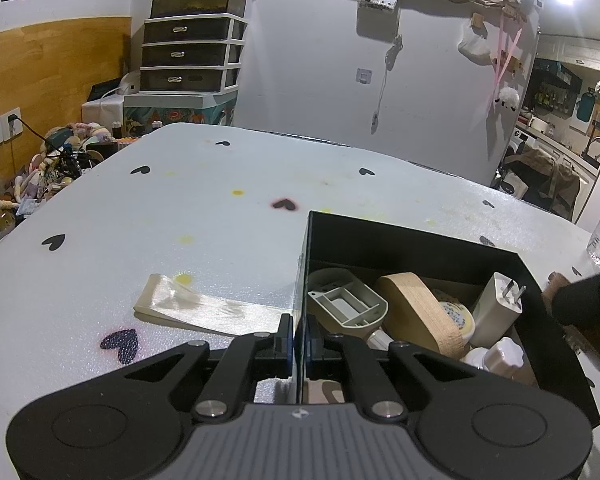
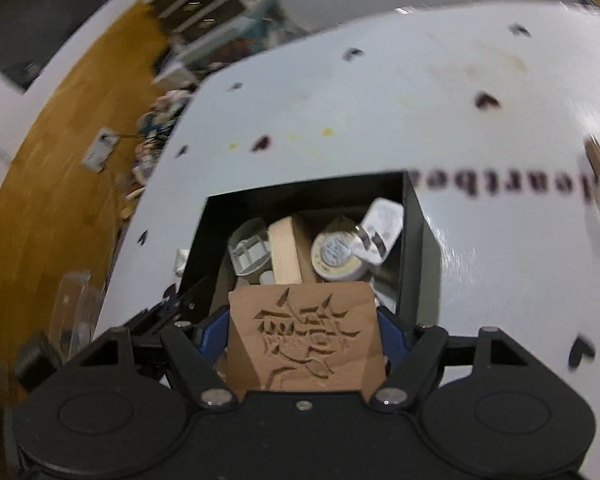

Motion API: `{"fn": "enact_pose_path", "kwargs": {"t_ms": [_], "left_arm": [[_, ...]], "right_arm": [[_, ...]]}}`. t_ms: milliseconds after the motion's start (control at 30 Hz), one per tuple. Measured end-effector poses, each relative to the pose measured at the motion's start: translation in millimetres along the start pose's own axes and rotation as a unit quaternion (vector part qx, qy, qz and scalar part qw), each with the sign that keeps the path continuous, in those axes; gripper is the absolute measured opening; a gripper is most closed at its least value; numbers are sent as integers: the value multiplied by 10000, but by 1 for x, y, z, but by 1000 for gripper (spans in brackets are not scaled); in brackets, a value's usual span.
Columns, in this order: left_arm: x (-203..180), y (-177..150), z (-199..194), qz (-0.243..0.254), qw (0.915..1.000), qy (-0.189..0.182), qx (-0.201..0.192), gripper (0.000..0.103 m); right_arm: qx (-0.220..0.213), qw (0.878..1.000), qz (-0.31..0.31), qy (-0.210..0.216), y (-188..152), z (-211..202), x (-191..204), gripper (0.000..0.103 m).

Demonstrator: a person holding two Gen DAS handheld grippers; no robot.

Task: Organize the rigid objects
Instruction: 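Lower the engraved wooden block into the black box and release it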

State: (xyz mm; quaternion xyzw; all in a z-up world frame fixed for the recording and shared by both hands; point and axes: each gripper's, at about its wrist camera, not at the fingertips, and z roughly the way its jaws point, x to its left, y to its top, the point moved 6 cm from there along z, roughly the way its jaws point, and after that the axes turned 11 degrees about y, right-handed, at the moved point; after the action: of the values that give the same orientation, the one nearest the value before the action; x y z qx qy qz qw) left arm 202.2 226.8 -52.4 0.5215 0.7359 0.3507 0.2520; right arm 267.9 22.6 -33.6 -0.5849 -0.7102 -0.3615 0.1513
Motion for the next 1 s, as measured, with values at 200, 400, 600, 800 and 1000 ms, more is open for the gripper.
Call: {"fn": "enact_pose_path", "kwargs": {"t_ms": [200, 400, 600, 800, 1000], "left_arm": [[0, 0, 0, -6, 10000, -2, -5, 6], [1, 0, -2, -17, 10000, -27, -28, 6], [2, 0, -4, -62, 9999, -68, -59, 6], [3, -1, -4, -70, 9999, -87, -65, 6], [4, -1, -4, -66, 9999, -83, -66, 6]], "right_arm": [[-121, 9968, 605, -508, -9, 14, 1, 76], [-173, 9951, 600, -771, -13, 15, 4, 77], [31, 9958, 591, -704, -17, 12, 6, 81], [47, 9973, 372, -634, -18, 3, 12, 83], [124, 9983, 213, -521, -17, -3, 15, 84]]}}
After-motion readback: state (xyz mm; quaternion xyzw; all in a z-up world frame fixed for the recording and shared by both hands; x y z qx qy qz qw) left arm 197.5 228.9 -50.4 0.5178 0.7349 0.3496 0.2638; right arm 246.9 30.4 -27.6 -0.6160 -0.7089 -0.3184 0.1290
